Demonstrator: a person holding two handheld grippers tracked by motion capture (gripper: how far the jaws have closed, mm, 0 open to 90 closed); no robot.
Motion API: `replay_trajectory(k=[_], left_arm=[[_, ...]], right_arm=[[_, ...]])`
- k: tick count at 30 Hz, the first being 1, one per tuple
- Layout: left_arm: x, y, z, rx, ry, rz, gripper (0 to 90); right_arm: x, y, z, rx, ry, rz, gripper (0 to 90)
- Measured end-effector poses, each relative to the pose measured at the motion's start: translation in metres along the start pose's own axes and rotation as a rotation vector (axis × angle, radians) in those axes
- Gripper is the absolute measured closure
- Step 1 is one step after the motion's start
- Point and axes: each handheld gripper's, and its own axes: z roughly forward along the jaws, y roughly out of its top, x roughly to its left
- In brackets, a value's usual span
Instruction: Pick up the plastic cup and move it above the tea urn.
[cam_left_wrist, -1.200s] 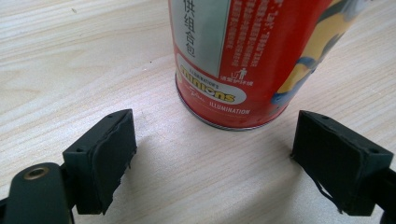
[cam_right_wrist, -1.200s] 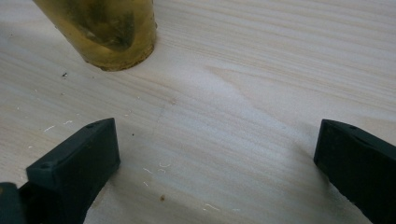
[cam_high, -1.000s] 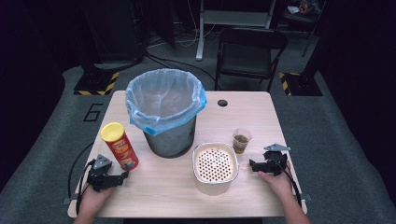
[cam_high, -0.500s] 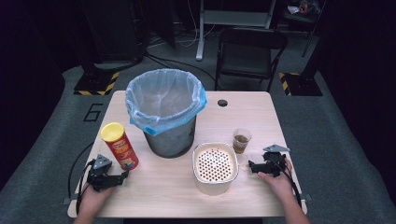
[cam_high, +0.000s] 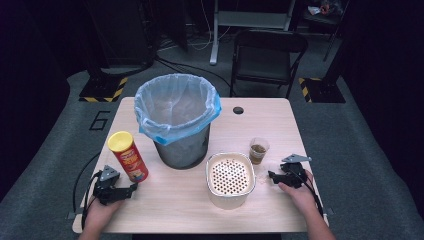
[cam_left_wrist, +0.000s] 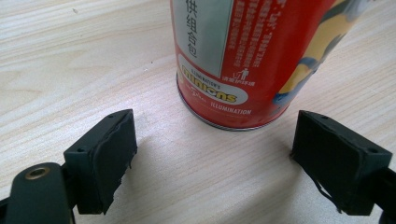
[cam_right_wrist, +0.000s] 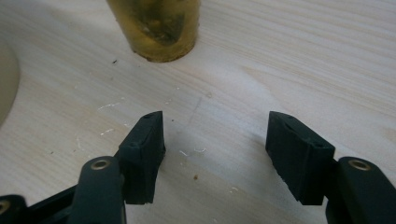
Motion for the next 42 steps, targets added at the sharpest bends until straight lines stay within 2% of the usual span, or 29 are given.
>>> replay_trajectory(k=[1,2,4,7,9,10,12,14,17,18,21,24,33,42], left_arm=[[0.0,0.0,0.0,0.0,0.0,0.0,13.6],[0.0,0.0,0.0,0.001,0.0,0.001,13.6],[0.0,0.0,0.0,0.002,0.003,0.006,13.5],[0.0,0.0,0.0,-0.002,0.004,0.007,13.5],[0.0,0.0,0.0,0.0,0.003,0.006,13.5],[0.0,0.0,0.0,0.0,0.004,0.006,13.5],[0.0,0.0,0.0,-0.004,0.005,0.008,13.6],[0.0,0.0,0.0,0.0,0.003,0.005,13.5],[0.0,0.0,0.0,-0.001,0.005,0.008,13.6],[0.0,0.0,0.0,-0.005,0.006,0.007,13.6],[0.0,0.0,0.0,-0.005,0.006,0.008,13.6],[0.0,0.0,0.0,-0.001,0.004,0.007,13.6],[0.0,0.0,0.0,-0.002,0.005,0.007,13.6],[0.0,0.0,0.0,0.0,0.003,0.005,13.6]], right_arm=[[0.0,0.0,0.0,0.0,0.0,0.0,36.3],[0.0,0.003,-0.003,0.005,0.021,-0.012,38.4],[0.002,0.007,-0.007,-0.008,0.055,-0.004,38.5],[0.006,0.017,-0.017,-0.065,0.051,-0.029,36.3],[0.007,0.023,-0.021,-0.093,0.076,-0.035,34.4],[0.008,0.028,-0.024,-0.11,0.081,-0.063,32.7],[0.009,0.032,-0.026,-0.118,0.09,-0.067,31.7],[0.009,0.039,-0.03,-0.13,0.118,-0.08,29.5],[0.01,0.046,-0.032,-0.156,0.128,-0.085,26.0],[0.01,0.051,-0.029,-0.154,0.142,-0.083,24.3],[0.01,0.054,-0.025,-0.161,0.138,-0.09,23.6],[0.011,0.057,-0.019,-0.163,0.155,-0.092,23.2],[0.019,0.067,0.001,-0.139,0.147,-0.113,21.3],[0.019,0.071,0.018,-0.153,0.145,-0.091,24.6]])
